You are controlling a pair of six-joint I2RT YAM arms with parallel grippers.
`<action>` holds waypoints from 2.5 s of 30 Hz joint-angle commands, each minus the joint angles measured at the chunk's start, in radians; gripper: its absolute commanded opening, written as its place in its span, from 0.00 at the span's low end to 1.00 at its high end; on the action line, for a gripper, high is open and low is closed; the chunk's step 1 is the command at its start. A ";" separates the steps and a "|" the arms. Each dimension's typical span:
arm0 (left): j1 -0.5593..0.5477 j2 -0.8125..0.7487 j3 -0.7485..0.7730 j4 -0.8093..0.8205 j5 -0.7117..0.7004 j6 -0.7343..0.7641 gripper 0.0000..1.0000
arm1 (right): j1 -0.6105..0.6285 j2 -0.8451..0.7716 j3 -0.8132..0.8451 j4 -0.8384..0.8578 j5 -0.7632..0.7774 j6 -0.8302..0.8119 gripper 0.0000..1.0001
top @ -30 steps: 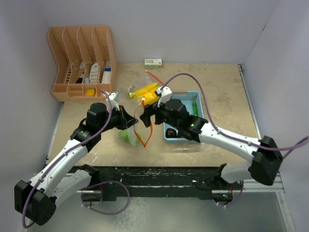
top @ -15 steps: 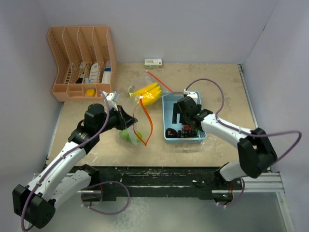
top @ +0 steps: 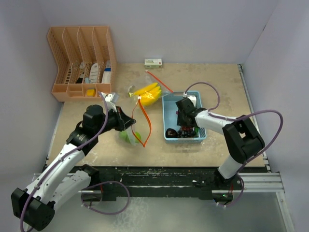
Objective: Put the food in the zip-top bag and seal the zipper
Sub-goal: Pick up the fake fruit from the bin, then place the fake fruit in the zipper food storage bag, then pick up the fake fruit from the bin.
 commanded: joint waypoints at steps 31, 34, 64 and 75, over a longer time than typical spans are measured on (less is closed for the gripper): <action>-0.003 0.045 0.049 0.178 0.071 -0.099 0.00 | 0.252 -0.348 -0.239 1.164 -0.651 0.216 0.03; -0.001 0.048 0.042 0.208 0.091 -0.120 0.00 | 0.270 -0.282 -0.228 1.217 -0.639 0.243 0.03; -0.002 0.098 -0.058 0.376 0.099 -0.192 0.00 | 0.380 -0.585 -0.019 0.199 -0.031 -0.007 1.00; -0.002 0.048 -0.032 0.302 0.082 -0.154 0.00 | 0.280 -0.419 0.016 -0.366 0.148 0.208 0.99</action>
